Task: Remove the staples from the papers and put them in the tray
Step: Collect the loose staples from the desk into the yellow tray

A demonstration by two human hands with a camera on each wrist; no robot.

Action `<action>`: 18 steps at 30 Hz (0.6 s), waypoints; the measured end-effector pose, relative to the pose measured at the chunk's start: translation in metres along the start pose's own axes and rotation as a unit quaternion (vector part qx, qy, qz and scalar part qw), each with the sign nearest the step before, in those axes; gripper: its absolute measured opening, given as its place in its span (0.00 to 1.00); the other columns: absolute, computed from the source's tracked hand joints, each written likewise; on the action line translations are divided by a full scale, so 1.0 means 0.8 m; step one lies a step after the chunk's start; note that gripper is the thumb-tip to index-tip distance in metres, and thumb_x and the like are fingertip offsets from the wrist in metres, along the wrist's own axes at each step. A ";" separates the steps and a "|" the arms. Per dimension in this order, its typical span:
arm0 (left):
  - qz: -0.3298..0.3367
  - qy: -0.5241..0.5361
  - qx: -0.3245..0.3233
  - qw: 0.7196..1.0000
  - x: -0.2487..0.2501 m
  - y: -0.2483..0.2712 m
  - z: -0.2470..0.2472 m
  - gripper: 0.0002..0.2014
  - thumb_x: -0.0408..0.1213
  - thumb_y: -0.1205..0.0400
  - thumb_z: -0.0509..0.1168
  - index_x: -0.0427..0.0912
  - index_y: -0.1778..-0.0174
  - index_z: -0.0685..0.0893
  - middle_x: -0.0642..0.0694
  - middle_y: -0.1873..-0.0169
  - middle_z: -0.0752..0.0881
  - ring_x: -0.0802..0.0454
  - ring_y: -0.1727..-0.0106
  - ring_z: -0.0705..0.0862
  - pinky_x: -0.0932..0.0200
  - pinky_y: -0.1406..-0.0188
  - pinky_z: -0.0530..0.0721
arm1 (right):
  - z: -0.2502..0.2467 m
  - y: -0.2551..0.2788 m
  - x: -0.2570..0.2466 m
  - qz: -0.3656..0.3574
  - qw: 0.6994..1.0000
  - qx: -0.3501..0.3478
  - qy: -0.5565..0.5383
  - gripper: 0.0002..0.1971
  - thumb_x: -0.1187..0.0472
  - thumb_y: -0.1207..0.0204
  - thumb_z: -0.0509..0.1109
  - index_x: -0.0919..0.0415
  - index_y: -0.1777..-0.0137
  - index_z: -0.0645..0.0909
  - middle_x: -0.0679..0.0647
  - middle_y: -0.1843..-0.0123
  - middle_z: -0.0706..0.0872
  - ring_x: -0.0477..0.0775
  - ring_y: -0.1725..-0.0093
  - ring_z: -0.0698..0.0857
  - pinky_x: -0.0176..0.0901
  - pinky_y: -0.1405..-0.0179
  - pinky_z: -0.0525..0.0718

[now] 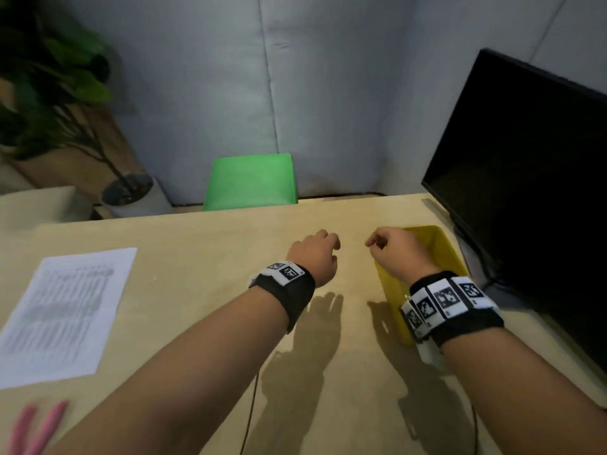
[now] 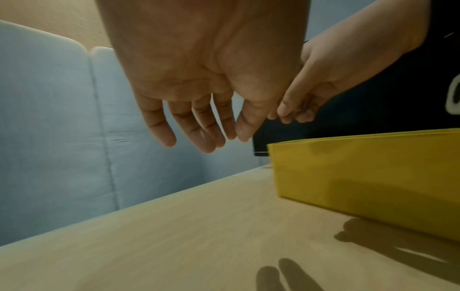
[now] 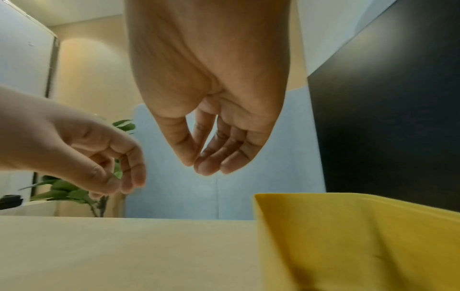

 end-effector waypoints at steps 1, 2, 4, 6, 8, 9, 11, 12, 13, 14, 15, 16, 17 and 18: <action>-0.024 0.002 0.002 1.000 -0.028 0.008 -0.006 0.14 0.40 0.17 0.58 0.47 0.36 0.77 0.45 0.36 0.79 0.41 0.38 0.81 0.47 0.44 0.79 | 0.013 -0.005 -0.017 -0.015 1.000 -0.010 0.009 0.09 0.64 0.22 0.64 0.54 0.51 0.85 0.51 0.54 0.85 0.54 0.52 0.84 0.43 0.55 0.81; -0.047 0.004 0.004 0.999 -0.056 0.017 -0.011 0.14 0.40 0.17 0.58 0.47 0.36 0.77 0.45 0.36 0.79 0.41 0.39 0.81 0.47 0.45 0.79 | 0.026 -0.009 -0.033 -0.025 0.999 -0.022 0.015 0.09 0.64 0.23 0.64 0.54 0.51 0.86 0.50 0.55 0.85 0.55 0.52 0.84 0.43 0.55 0.81; -0.097 0.002 0.010 0.995 -0.115 0.038 -0.024 0.14 0.39 0.17 0.58 0.47 0.36 0.77 0.45 0.36 0.79 0.41 0.39 0.81 0.46 0.44 0.81 | 0.054 -0.013 -0.067 -0.047 0.998 -0.046 0.020 0.10 0.64 0.23 0.64 0.54 0.51 0.86 0.50 0.55 0.83 0.55 0.52 0.83 0.42 0.55 0.80; -0.149 -0.002 0.014 0.989 -0.174 0.062 -0.031 0.14 0.38 0.17 0.57 0.46 0.36 0.77 0.44 0.36 0.78 0.41 0.38 0.81 0.46 0.42 0.81 | 0.085 -0.015 -0.101 -0.068 0.995 -0.068 0.026 0.10 0.65 0.23 0.63 0.55 0.50 0.86 0.50 0.56 0.82 0.53 0.53 0.81 0.42 0.54 0.79; -0.196 -0.003 0.011 0.980 -0.227 0.086 -0.035 0.15 0.36 0.17 0.57 0.46 0.35 0.77 0.44 0.36 0.78 0.41 0.38 0.80 0.46 0.41 0.81 | 0.113 -0.015 -0.127 -0.081 0.992 -0.086 0.032 0.11 0.65 0.24 0.63 0.56 0.50 0.86 0.50 0.55 0.82 0.52 0.54 0.81 0.41 0.55 0.79; -0.220 -0.003 0.009 0.975 -0.253 0.098 -0.037 0.16 0.35 0.18 0.56 0.46 0.34 0.76 0.44 0.35 0.78 0.41 0.37 0.80 0.46 0.40 0.80 | 0.127 -0.015 -0.140 -0.086 0.991 -0.096 0.034 0.11 0.65 0.24 0.63 0.56 0.50 0.86 0.50 0.55 0.82 0.52 0.54 0.81 0.41 0.55 0.79; -0.269 0.004 0.000 0.963 -0.306 0.125 -0.037 0.18 0.33 0.18 0.56 0.47 0.32 0.75 0.44 0.34 0.77 0.41 0.36 0.79 0.45 0.39 0.80 | 0.158 -0.013 -0.165 -0.092 0.988 -0.116 0.035 0.11 0.65 0.24 0.63 0.56 0.50 0.86 0.50 0.54 0.83 0.53 0.54 0.82 0.42 0.54 0.80; -0.288 0.008 -0.006 0.958 -0.328 0.136 -0.036 0.19 0.32 0.19 0.56 0.47 0.31 0.74 0.44 0.33 0.76 0.41 0.35 0.79 0.45 0.38 0.79 | 0.170 -0.011 -0.175 -0.093 0.987 -0.124 0.034 0.11 0.65 0.24 0.63 0.56 0.50 0.86 0.51 0.54 0.84 0.54 0.53 0.83 0.43 0.53 0.81; -0.304 0.011 -0.013 0.953 -0.349 0.147 -0.034 0.21 0.31 0.19 0.56 0.46 0.29 0.73 0.44 0.32 0.76 0.42 0.35 0.79 0.45 0.37 0.79 | 0.182 -0.009 -0.185 -0.096 0.986 -0.131 0.033 0.11 0.65 0.24 0.63 0.55 0.50 0.86 0.51 0.54 0.84 0.54 0.53 0.83 0.44 0.52 0.82; -0.316 0.012 -0.023 0.948 -0.368 0.157 -0.031 0.23 0.30 0.19 0.55 0.46 0.27 0.71 0.44 0.31 0.75 0.42 0.34 0.78 0.44 0.36 0.79 | 0.195 -0.007 -0.195 -0.100 0.985 -0.137 0.034 0.11 0.65 0.24 0.63 0.55 0.49 0.86 0.51 0.54 0.84 0.54 0.53 0.83 0.44 0.52 0.82; -0.326 0.009 -0.034 0.945 -0.383 0.166 -0.028 0.24 0.30 0.19 0.55 0.46 0.25 0.69 0.44 0.30 0.73 0.42 0.32 0.77 0.44 0.36 0.79 | 0.207 -0.004 -0.202 -0.104 0.984 -0.143 0.035 0.11 0.64 0.23 0.63 0.55 0.49 0.85 0.50 0.54 0.83 0.54 0.54 0.83 0.44 0.52 0.82; -0.332 0.003 -0.045 0.942 -0.397 0.173 -0.024 0.26 0.30 0.19 0.55 0.46 0.23 0.67 0.44 0.29 0.72 0.42 0.31 0.76 0.43 0.36 0.80 | 0.218 0.000 -0.209 -0.109 0.982 -0.150 0.037 0.11 0.64 0.23 0.63 0.55 0.47 0.85 0.50 0.54 0.83 0.53 0.54 0.82 0.44 0.53 0.82; -0.336 -0.004 -0.056 0.940 -0.409 0.180 -0.021 0.27 0.31 0.19 0.55 0.47 0.21 0.64 0.44 0.28 0.71 0.41 0.30 0.75 0.42 0.35 0.79 | 0.230 0.004 -0.215 -0.113 0.981 -0.156 0.037 0.11 0.63 0.22 0.62 0.55 0.46 0.85 0.50 0.54 0.84 0.52 0.55 0.82 0.44 0.53 0.82; -0.338 -0.012 -0.068 0.938 -0.420 0.185 -0.017 0.28 0.31 0.18 0.54 0.47 0.20 0.62 0.43 0.27 0.69 0.41 0.29 0.74 0.41 0.35 0.79 | 0.242 0.008 -0.220 -0.116 0.979 -0.163 0.036 0.12 0.63 0.21 0.62 0.55 0.43 0.84 0.50 0.53 0.84 0.52 0.55 0.82 0.44 0.54 0.82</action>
Point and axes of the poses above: each hand's wrist, its own y-axis away from the middle knuckle, its own z-axis out of the palm, x = y × z, the point moved 9 cm from there along -y, towards the middle knuckle
